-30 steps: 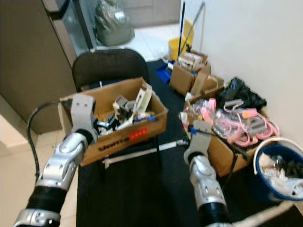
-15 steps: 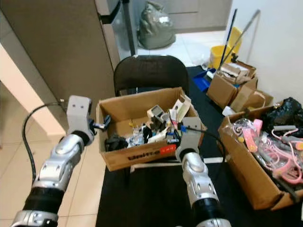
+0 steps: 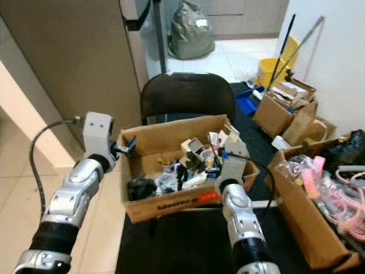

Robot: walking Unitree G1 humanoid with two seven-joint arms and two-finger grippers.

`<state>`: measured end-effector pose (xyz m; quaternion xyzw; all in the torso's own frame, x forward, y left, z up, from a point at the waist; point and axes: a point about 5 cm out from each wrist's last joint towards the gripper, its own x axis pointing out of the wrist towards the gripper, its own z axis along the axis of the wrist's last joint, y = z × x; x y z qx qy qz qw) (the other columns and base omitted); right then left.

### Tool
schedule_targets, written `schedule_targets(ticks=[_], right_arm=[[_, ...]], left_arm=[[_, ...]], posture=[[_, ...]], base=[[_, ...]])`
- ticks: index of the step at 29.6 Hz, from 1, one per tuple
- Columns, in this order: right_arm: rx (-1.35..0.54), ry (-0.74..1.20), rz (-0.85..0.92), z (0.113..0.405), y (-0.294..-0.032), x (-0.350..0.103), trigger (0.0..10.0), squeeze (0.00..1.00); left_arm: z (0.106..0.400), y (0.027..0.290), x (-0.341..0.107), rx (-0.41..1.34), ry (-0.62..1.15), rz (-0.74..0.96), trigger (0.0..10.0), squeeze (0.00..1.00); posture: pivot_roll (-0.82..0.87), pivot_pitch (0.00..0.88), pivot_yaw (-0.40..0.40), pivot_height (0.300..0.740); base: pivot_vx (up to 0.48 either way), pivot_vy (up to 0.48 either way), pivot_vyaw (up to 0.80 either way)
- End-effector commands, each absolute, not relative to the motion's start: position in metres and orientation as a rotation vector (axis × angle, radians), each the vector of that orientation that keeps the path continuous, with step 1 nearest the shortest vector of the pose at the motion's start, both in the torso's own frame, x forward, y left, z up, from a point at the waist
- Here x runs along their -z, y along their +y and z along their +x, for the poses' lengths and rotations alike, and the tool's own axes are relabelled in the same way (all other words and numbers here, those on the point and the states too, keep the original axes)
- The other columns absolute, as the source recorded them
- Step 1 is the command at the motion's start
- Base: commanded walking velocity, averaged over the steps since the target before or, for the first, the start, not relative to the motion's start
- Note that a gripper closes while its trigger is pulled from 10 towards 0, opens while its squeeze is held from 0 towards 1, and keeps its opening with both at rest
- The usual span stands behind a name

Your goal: Picking trash to rubbish bin

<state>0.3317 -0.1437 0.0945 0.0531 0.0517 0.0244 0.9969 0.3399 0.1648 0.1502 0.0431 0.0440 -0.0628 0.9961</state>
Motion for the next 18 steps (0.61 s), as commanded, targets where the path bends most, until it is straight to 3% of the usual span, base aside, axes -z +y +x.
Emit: schedule_targets(ticks=[1,18], right_arm=[[-0.046,0.118,0.122,0.3296,-0.143,-0.0893,10.0,0.0],[-0.046,0.111,0.094,0.3308,-0.1443,-0.0897,10.0,0.0]], left_arm=[[0.3383,0.1677,-0.1453,0.119,0.105,0.1,10.0,0.0],[0.3383,0.1661,-0.1445,0.125,0.109,0.097,10.0,0.0]], posture=[[0.02,0.087,0.038,0.74],[0.02,0.09,0.035,0.74]], base=[[0.326,0.0,-0.75],[0.324,0.0,-0.04]])
